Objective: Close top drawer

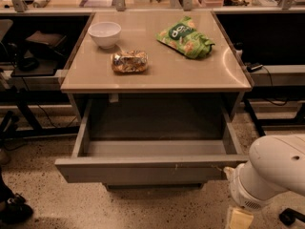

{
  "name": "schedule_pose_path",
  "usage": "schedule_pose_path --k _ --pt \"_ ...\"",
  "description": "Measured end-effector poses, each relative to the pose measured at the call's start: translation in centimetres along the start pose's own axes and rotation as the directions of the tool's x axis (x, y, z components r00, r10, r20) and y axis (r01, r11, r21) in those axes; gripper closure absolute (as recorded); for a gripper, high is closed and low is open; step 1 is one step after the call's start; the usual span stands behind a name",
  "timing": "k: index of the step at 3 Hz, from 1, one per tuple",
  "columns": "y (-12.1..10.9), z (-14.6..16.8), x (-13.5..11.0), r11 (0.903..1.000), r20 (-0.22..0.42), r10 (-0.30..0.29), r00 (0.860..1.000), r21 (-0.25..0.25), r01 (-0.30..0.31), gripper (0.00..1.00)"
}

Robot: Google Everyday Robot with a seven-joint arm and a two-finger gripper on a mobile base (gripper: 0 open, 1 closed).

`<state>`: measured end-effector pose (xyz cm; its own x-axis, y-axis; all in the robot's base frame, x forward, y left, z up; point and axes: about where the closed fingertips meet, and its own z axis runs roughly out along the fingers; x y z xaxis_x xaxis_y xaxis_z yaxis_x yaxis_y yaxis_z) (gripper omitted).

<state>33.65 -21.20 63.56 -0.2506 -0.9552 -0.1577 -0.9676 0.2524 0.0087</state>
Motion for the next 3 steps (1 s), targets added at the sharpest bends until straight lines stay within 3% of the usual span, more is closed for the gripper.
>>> schedule_pose_path --k 1,3 --pt "-2.79 0.55 -1.81 0.9997 0.008 -0.022 1.000 -0.012 0.022 0.00" --pt "-3.40 0.99 -2.52 0.9991 0.009 -0.039 0.999 -0.016 0.039 0.00"
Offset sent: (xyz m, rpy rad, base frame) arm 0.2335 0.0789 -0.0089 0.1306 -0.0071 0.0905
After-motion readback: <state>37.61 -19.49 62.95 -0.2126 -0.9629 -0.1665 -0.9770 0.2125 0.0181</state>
